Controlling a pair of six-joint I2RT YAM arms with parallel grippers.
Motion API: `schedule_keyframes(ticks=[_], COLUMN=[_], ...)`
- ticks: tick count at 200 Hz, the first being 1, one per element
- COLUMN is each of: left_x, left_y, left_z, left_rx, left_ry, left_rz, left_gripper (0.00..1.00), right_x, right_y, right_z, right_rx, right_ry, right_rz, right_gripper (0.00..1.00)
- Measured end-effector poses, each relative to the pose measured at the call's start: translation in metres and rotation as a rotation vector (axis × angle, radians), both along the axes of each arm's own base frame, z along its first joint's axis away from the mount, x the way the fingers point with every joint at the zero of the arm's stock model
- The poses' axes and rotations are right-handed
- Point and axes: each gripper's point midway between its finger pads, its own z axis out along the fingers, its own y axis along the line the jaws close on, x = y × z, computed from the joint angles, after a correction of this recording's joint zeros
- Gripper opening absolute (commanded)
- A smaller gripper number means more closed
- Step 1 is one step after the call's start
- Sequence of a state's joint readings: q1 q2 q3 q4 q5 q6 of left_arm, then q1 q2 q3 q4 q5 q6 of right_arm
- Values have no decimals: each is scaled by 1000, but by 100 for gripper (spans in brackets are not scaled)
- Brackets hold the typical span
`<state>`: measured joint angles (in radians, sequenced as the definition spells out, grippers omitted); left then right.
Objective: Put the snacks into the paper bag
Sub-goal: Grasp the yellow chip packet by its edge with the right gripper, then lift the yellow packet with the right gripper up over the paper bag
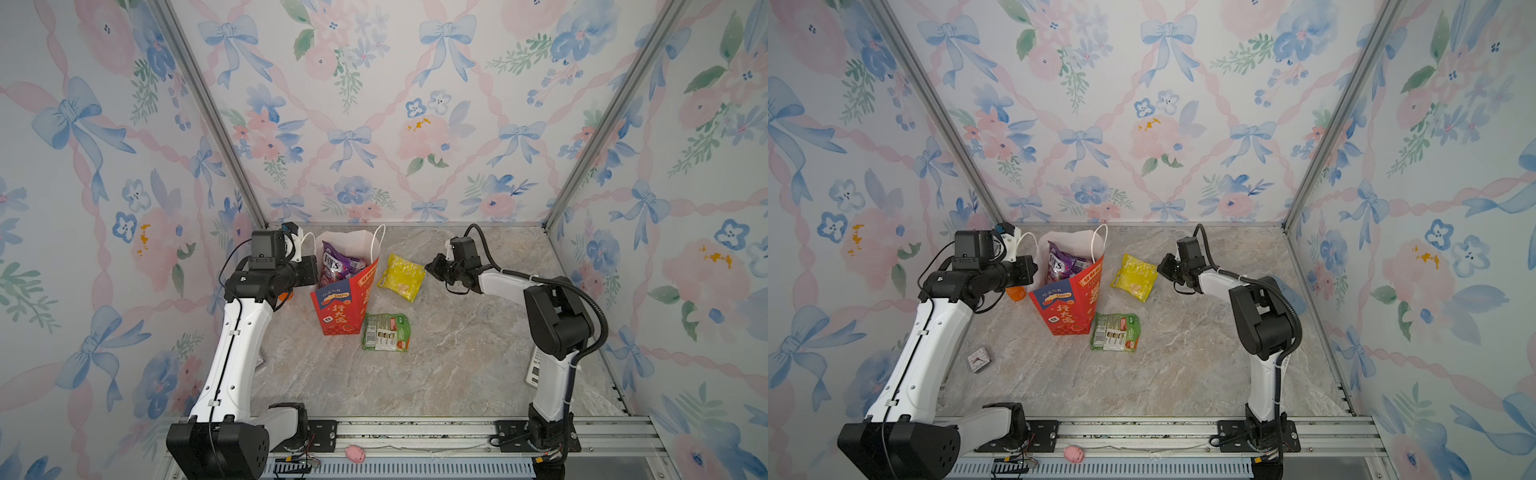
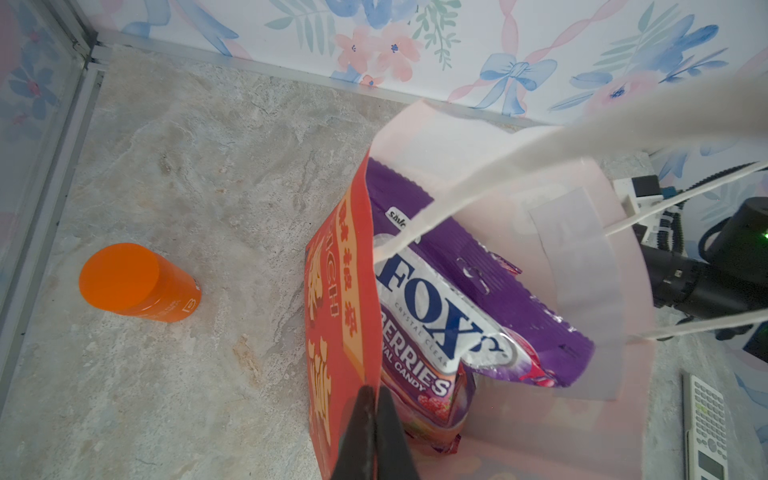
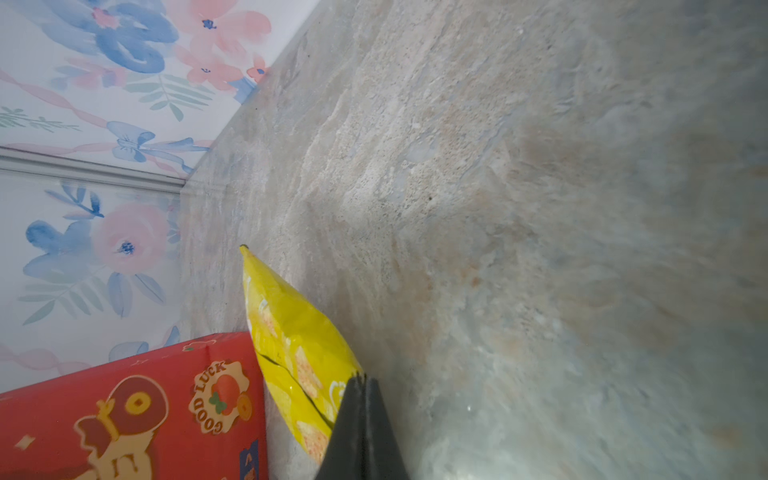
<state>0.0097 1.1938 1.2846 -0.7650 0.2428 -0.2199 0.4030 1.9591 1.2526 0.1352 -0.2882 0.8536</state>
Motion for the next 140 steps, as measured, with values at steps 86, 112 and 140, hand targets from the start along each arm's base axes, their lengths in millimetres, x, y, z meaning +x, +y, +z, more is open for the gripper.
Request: schedule_keyframes(ticks=[86, 112, 140], left_x=[0, 0, 0], left_y=[0, 0, 0], left_z=[0, 0, 0], left_rx=[0, -1, -1], left_ry=[0, 0, 0], left_rz=[0, -1, -1], left_gripper=[0, 0, 0], right_x=[-47, -58, -64], right_y=[16, 30, 42], right_z=[130, 183, 225], right_rx=[6, -9, -37], right_ry=[-247, -359, -458], right_rz=[77, 122, 163], right_gripper=[0, 0, 0])
